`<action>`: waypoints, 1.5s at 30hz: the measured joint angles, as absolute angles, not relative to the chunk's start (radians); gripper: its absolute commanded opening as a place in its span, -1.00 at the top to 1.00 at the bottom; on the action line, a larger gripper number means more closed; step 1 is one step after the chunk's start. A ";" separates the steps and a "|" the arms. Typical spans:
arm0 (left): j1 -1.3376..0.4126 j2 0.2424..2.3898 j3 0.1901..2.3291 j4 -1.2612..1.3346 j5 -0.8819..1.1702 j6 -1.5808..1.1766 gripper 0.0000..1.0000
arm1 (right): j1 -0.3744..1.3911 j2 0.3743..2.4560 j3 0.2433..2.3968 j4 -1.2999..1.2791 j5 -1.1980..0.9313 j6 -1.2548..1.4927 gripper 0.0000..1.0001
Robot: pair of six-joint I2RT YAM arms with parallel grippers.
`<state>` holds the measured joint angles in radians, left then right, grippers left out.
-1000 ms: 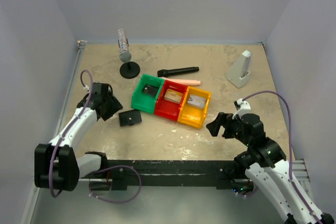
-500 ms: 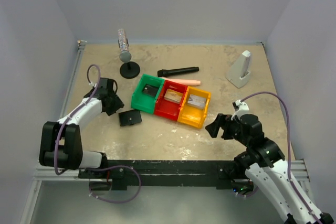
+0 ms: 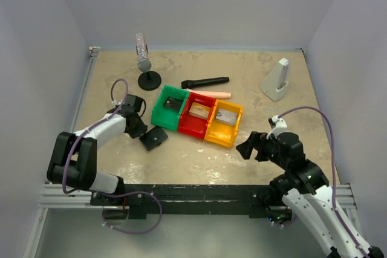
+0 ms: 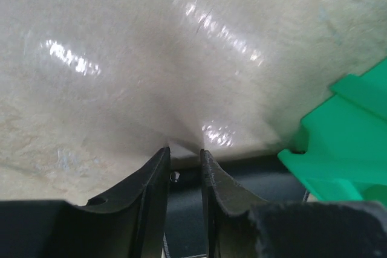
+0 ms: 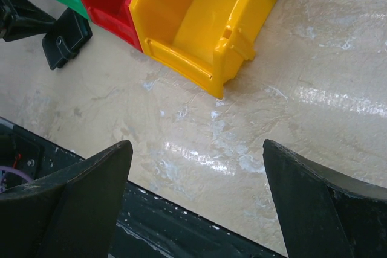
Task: Take the credit cards out of the card holder
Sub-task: Move the card holder to the center of the board.
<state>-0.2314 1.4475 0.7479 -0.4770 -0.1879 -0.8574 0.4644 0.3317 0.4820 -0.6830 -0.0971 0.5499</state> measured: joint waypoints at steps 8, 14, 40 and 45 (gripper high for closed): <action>-0.339 1.344 0.645 -0.458 -0.173 -0.900 0.38 | 0.465 0.324 0.478 -0.680 -0.108 0.557 -0.87; -0.392 1.216 0.539 -0.424 -0.144 -0.934 0.36 | 0.469 0.329 0.469 -0.680 -0.127 0.556 -0.87; -0.394 0.996 0.413 -0.275 -0.024 -0.853 -0.12 | 1.098 1.032 0.810 -0.636 0.298 0.523 -0.97; -0.395 1.052 0.396 -0.220 -0.014 -0.856 -0.03 | 1.118 1.072 0.813 -0.583 0.298 0.554 -0.98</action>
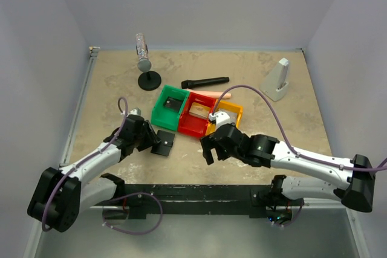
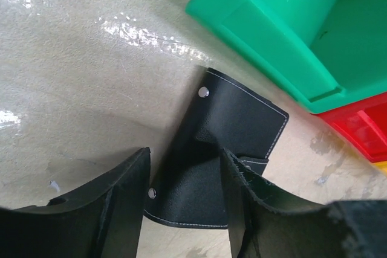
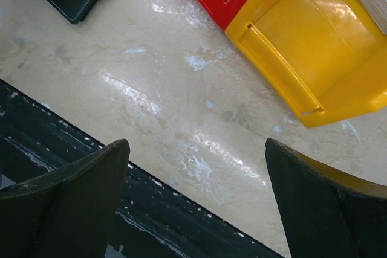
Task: Take the credit cards out of the card holder
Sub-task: Move the card holder to the center of the board.
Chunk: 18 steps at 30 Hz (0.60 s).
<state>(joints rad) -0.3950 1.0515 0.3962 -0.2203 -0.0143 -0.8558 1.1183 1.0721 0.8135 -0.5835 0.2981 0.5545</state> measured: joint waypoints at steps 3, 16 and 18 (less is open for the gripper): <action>-0.396 1.091 0.396 -0.188 -0.010 -0.859 0.08 | 1.122 1.083 0.814 -0.536 0.299 0.570 -0.98; -0.437 1.087 0.331 -0.067 0.039 -0.876 0.51 | 1.126 1.174 0.832 -0.389 0.259 0.615 -0.98; -0.455 1.063 0.311 -0.059 0.042 -0.878 0.51 | 1.126 1.174 0.832 -0.379 0.255 0.623 -0.98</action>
